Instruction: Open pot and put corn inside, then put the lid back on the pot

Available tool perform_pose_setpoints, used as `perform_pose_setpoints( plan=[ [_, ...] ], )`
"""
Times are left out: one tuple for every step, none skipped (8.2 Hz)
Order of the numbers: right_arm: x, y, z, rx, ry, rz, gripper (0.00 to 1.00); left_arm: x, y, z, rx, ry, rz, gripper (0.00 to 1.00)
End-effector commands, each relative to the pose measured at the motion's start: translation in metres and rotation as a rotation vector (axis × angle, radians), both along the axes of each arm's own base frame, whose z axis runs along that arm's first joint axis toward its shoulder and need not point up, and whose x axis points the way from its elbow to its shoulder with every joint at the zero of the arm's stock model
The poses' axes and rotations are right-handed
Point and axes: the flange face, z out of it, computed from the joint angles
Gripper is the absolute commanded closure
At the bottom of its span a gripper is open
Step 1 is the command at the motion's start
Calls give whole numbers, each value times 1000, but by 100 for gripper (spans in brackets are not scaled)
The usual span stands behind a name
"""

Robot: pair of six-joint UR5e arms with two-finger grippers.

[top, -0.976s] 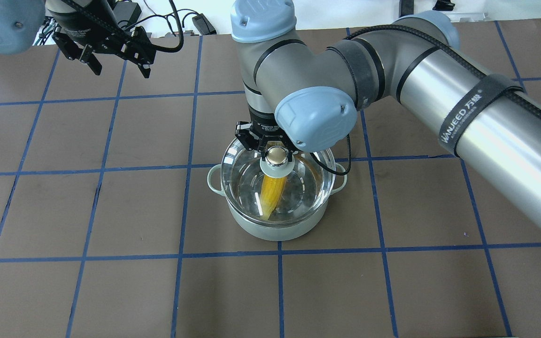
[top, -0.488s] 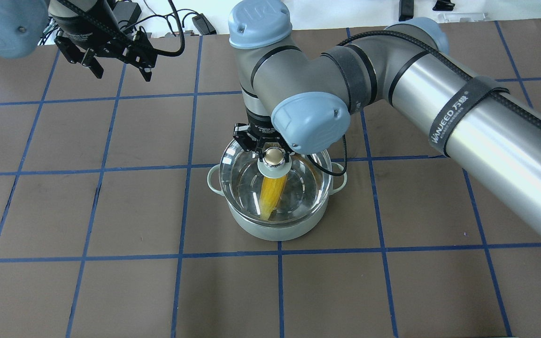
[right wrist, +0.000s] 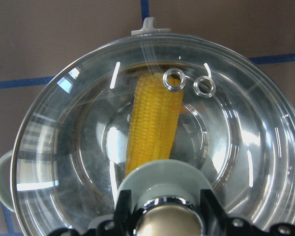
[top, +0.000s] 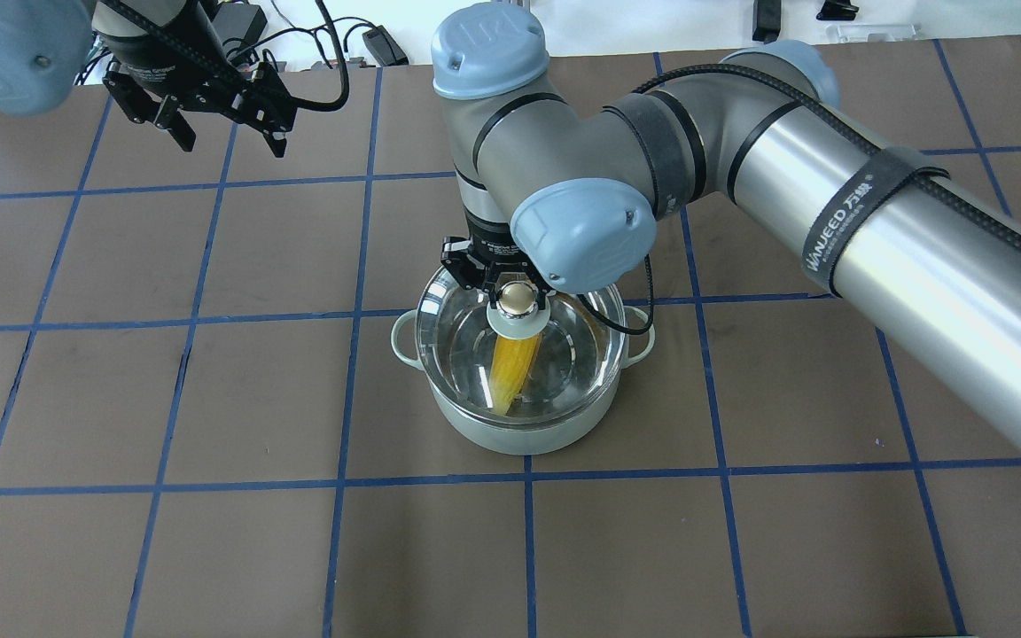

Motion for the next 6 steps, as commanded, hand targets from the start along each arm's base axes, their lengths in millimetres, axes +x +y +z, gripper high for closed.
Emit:
perform_pose_setpoints(
  plan=[
    [-1,1,-2,5,3,1,61,0,0,0,-2,0,4,0],
    [-1,1,-2,4,5,1,61,0,0,0,-8,0,4,0],
    [0,1,-3,7,3,0,61,0,2,-1,-5,0,4,0],
    [0,1,-3,7,3,0,61,0,2,-1,-6,1,3,0],
    [0,1,-4,10,2,14,61,0,2,-1,-6,1,3,0],
    [0,1,-5,13,0,8,61,-1,2,-2,-5,1,1,0]
  ],
)
